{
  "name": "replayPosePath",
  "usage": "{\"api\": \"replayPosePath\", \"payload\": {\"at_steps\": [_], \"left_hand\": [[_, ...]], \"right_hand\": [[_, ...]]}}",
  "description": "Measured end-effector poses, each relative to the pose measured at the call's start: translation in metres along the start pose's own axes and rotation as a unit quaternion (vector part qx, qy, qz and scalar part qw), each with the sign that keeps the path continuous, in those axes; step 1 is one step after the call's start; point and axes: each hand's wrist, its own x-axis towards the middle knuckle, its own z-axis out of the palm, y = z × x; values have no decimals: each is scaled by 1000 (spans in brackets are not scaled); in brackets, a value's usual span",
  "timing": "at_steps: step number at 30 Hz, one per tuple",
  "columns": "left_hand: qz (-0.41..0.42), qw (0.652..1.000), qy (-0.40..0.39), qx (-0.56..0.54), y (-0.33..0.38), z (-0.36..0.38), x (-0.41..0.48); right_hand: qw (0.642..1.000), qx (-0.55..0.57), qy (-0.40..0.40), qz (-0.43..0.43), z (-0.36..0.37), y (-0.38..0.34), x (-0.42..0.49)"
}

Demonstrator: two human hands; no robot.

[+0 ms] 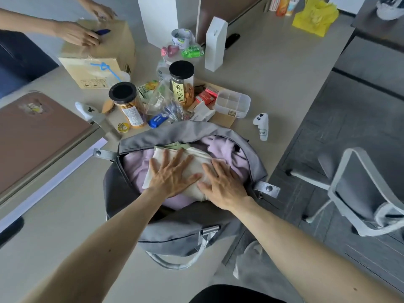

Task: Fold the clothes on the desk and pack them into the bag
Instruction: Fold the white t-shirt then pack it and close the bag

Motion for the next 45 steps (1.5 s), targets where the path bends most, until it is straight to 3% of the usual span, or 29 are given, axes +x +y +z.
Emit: {"api": "replayPosePath", "payload": {"at_steps": [17,20,25,37,39,41,43,45], "left_hand": [[-52,997,-50,-15,4,19,17],[-54,997,-9,-61,4,20,16],[-53,994,50,-77,5,25,8],[-78,990,-62,-98,9,7,19],[-72,990,-76,-97,9,0,18],[-53,987,-65,-138,2,-10,10],[-64,970,3,-236,-9,-19,-5],[-123,956,109,-242,-21,-24,-27]], "right_hand": [[991,48,-107,57,20,8,7],[987,62,-135,67,16,10,9],[988,72,-115,71,19,9,0],[982,58,-168,72,-8,0,15],[989,21,-144,37,-32,-1,24],[998,-3,-61,-6,-61,4,34],[996,-41,60,-43,-86,14,45],[989,-78,117,-40,-98,28,59]]}}
